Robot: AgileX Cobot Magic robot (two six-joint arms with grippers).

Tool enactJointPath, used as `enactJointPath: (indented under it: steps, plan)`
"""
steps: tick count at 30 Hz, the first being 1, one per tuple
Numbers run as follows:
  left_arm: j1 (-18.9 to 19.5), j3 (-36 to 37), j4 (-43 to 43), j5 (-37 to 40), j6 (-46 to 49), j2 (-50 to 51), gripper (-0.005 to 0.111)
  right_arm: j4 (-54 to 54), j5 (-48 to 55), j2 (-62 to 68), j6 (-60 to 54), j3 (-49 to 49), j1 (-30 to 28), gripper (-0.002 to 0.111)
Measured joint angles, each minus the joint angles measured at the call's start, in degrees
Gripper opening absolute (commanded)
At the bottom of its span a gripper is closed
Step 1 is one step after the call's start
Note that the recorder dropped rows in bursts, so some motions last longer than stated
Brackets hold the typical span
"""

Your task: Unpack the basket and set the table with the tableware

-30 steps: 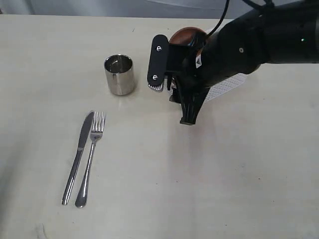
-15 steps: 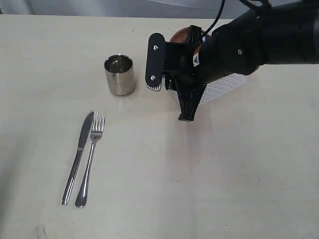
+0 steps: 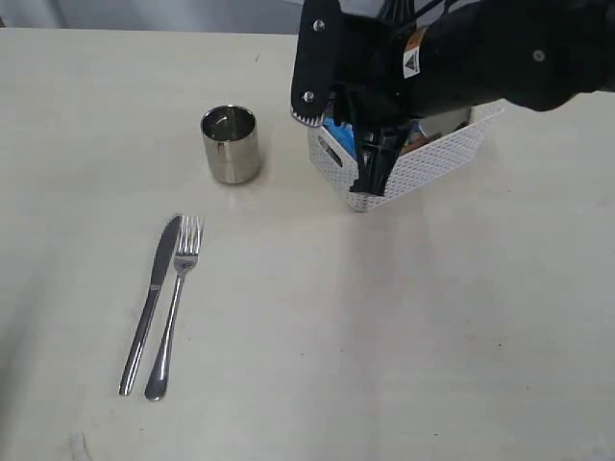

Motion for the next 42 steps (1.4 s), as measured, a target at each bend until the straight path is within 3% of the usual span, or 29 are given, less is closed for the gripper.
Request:
enactJointPath:
  steps: [21,27,30,36,42]
  plan:
    - [0.0,0.0,0.0,0.0,0.0,0.0,0.0,-3.5,0.1,-12.0,0.5,0.0,0.0,-0.001]
    - [0.0,0.0,0.0,0.0,0.0,0.0,0.0,-4.7,6.1,-18.0,1.6,0.0,0.0,-0.001]
    - [0.0,0.0,0.0,0.0,0.0,0.0,0.0,-10.6,12.2,-20.7,8.3,0.0,0.0,-0.001]
    - [0.0,0.0,0.0,0.0,0.0,0.0,0.0,-29.2,27.2,-21.4,33.2,0.0,0.0,-0.001]
    - [0.0,0.0,0.0,0.0,0.0,0.0,0.0,-31.3,35.7,-16.8,46.9,0.0,-3.0,-0.001]
